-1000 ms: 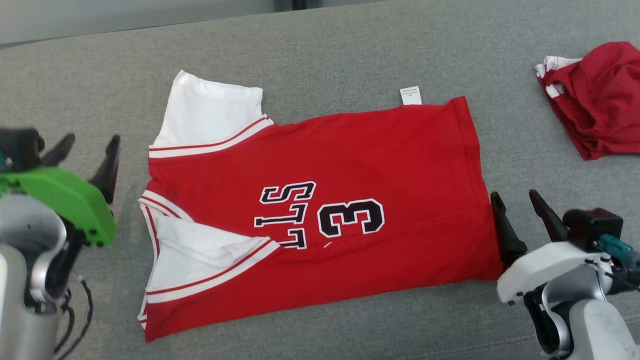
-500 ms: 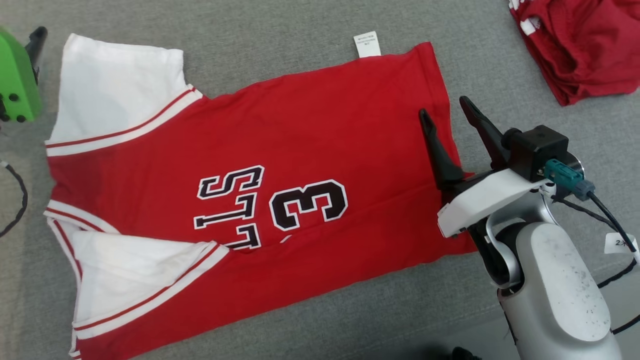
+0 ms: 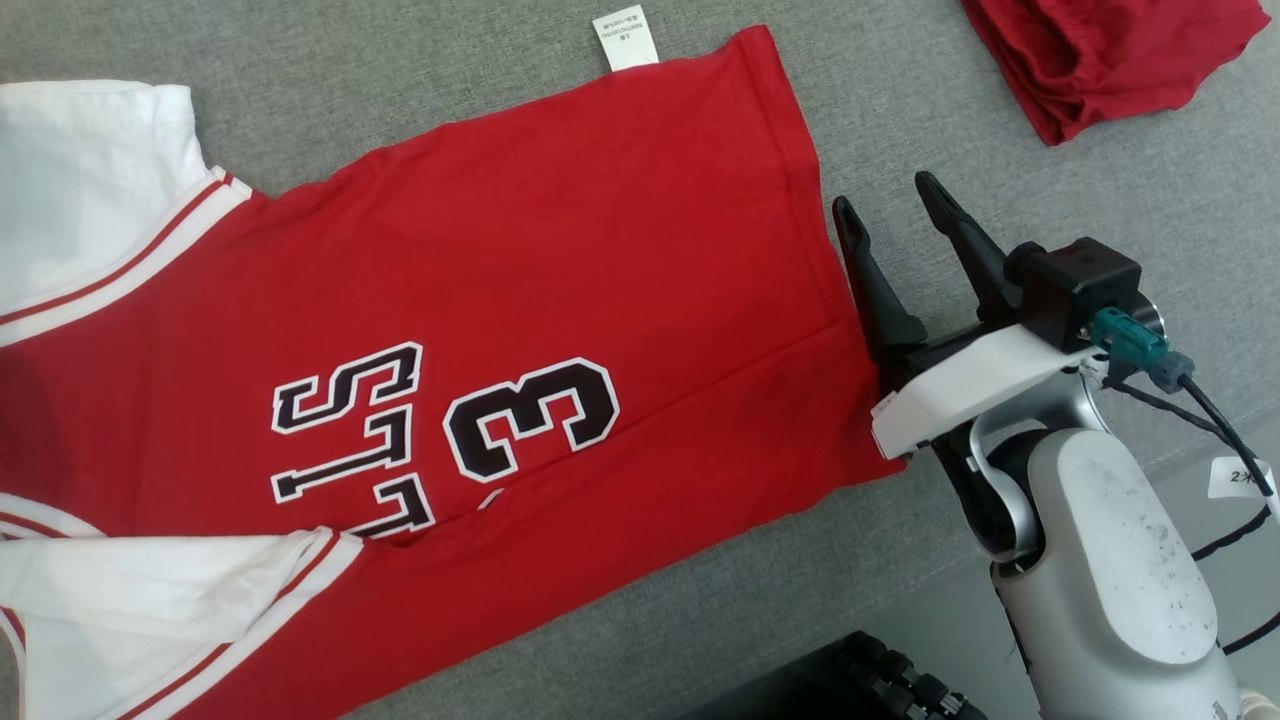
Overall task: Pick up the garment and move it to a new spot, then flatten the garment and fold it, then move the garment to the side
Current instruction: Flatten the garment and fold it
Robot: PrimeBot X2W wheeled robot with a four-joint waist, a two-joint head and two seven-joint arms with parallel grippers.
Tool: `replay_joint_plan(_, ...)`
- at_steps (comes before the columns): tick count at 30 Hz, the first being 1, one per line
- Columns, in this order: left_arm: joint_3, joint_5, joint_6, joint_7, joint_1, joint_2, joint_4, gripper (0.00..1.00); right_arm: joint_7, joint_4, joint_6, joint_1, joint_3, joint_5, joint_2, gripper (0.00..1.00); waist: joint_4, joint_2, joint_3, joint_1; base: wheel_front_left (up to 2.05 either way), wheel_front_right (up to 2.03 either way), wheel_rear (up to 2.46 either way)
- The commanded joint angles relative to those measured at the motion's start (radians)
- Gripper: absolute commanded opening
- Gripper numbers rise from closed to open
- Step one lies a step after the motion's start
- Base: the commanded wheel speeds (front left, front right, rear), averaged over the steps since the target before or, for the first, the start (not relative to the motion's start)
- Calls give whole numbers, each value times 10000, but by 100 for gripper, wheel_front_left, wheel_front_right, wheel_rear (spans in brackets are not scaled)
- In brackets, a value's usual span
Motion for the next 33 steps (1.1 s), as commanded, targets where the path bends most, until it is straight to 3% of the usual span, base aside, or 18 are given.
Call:
replay_joint_plan(1,-200,-75,-12,159,100,-195,102,0,-14,58,-17,-249,-21,-18,-5,100,34,0,12,-1,0,0,0)
replay_joint_plan(7,-387,-121,-109,114,47,-344,-98,0,320,545,-17,-1073,146,-380,-65,100,430,0,-282,-1,0,0,0)
replay_joint_plan(15,-756,-326,-370,-397,-87,-856,-440,0,1173,2170,-17,-2677,367,-823,-879,100,1336,0,-877,-1,0,0,0)
replay_joint_plan(22,-1151,-737,-599,-660,-65,-1353,-936,0,1878,3943,-17,-3838,739,-684,-1475,100,2097,0,-1226,-1,0,0,0)
replay_joint_plan(32,-1383,-1013,-669,-933,93,-1604,-1115,0,2818,6051,-17,-4948,1759,-18,-2066,100,2669,0,-1474,-1,0,0,0)
replay_joint_plan(33,-1404,-1039,-675,-957,92,-1617,-1127,0,2844,6245,-17,-5026,1815,71,-2059,78,2712,0,-1485,-1,0,0,0)
